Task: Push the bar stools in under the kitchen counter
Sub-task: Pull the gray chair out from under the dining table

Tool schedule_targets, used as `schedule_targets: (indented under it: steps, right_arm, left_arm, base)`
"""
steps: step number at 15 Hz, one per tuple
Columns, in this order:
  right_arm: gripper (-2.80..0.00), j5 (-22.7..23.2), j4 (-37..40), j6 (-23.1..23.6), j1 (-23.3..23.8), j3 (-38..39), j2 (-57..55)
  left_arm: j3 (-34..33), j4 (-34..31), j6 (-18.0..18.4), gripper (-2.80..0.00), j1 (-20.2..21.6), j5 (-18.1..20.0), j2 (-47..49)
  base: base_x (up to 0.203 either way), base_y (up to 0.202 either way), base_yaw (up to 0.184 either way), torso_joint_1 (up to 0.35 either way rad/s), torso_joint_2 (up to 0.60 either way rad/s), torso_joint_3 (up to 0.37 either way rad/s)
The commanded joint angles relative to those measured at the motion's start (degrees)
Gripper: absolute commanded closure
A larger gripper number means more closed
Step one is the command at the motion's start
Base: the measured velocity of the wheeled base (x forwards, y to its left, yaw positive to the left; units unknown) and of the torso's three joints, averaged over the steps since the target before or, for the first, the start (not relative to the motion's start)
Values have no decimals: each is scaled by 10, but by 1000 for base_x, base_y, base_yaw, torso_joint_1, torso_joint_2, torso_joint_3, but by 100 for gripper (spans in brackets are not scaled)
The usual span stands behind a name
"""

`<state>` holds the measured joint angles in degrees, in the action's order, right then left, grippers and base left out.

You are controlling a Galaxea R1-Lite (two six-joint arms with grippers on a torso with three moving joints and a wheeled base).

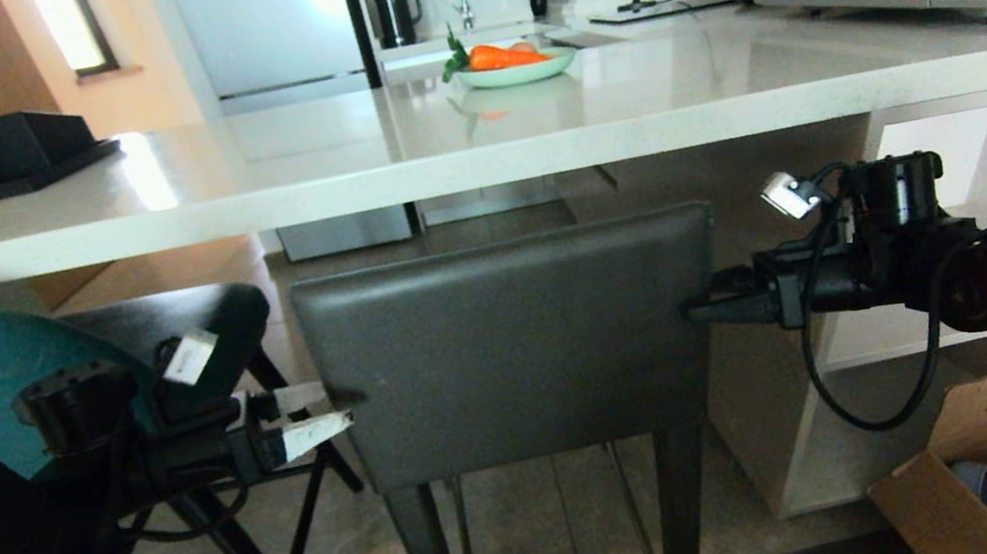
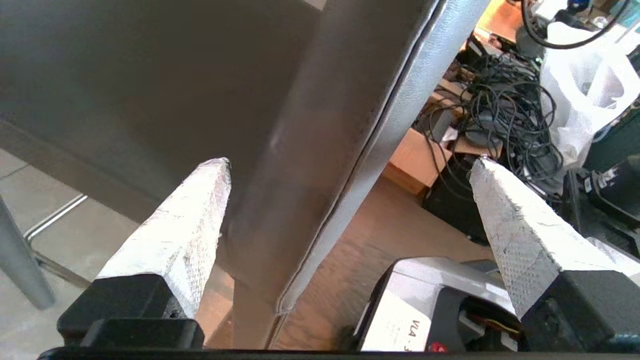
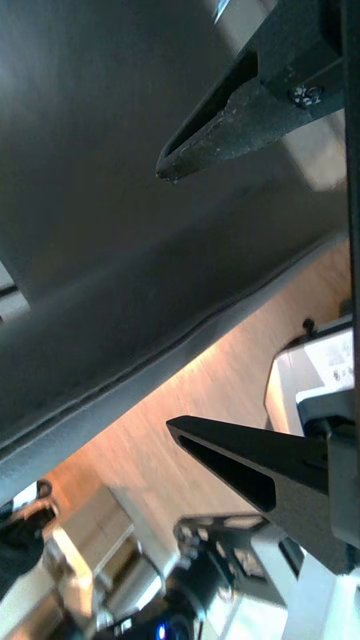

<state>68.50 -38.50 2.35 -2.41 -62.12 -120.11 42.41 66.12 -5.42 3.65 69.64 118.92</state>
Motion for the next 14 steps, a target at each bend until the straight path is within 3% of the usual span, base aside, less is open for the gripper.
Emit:
schedule_targets:
  steps: [1,8,14]
  right_arm:
    - [-280,4,-3,-3,-6,-2,-10]
    - [-280,37,-3,0,-11,-37,-26]
    - [-280,114,-2,-35,-17,-82,-51]
  left_arm:
    - [1,12,-1,-280,-4,4,11]
    - [73,13,-6,-280,-30,8,33]
    - [127,12,-16,-280,-57,36,55]
  base:
    - [0,0,0,0,0,0]
    - [0,0,0,0,0,0]
    - [0,0,0,0,0,0]
